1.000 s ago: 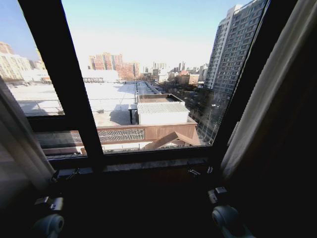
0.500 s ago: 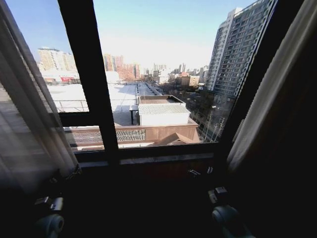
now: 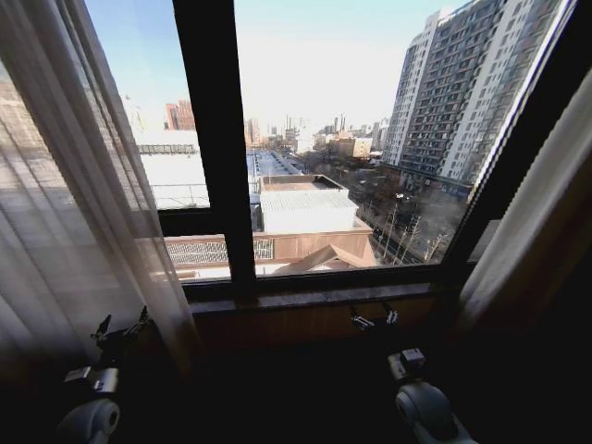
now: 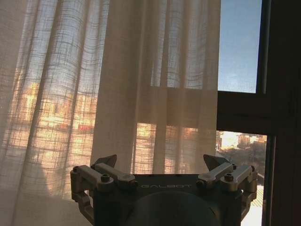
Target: Open the curtains by pulling them apart, changing their state from closed to fully open.
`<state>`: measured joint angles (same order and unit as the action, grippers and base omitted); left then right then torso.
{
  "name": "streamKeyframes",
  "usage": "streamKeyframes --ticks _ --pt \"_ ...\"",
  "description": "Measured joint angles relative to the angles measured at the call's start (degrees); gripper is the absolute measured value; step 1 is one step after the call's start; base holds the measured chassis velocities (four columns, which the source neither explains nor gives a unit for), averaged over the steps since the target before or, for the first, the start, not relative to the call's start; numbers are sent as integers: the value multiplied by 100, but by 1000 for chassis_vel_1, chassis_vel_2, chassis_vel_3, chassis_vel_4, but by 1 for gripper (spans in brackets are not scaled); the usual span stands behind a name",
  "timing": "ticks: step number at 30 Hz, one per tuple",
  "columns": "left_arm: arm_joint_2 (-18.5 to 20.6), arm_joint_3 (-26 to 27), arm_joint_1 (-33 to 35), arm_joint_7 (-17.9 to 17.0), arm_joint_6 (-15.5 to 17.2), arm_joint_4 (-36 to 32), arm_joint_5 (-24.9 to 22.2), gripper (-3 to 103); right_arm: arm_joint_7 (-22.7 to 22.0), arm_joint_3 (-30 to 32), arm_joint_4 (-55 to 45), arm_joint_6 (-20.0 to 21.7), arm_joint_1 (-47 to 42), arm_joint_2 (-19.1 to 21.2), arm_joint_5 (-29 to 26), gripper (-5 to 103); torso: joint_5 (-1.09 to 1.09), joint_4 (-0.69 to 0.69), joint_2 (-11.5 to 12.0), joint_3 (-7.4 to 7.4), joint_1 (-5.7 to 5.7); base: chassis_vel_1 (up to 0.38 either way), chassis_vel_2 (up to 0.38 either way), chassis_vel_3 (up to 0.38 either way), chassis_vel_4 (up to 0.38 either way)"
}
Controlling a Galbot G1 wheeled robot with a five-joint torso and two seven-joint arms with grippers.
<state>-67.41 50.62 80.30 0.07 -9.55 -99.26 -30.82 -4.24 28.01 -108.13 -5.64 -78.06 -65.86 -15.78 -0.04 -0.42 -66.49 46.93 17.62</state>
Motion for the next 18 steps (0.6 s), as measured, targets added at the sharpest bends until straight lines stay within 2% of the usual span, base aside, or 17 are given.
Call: streamKeyframes --ticks 6,10,18 --pt "0 0 1 0 0 0 0 100 0 0 0 0 -1 0 0 100 2 0 -1 -1 -4 127 71 -108 -93" --pt "-1 -3 1 3 0 -1 0 100 -3 2 1 0 -1 3 0 100 11 -5 -2 -1 -7 -15 -5 12 11" --pt "-1 -3 1 3 0 0 0 100 -3 2 0 0 -1 2 0 100 2 0 -1 0 -3 -85 27 68 -32"
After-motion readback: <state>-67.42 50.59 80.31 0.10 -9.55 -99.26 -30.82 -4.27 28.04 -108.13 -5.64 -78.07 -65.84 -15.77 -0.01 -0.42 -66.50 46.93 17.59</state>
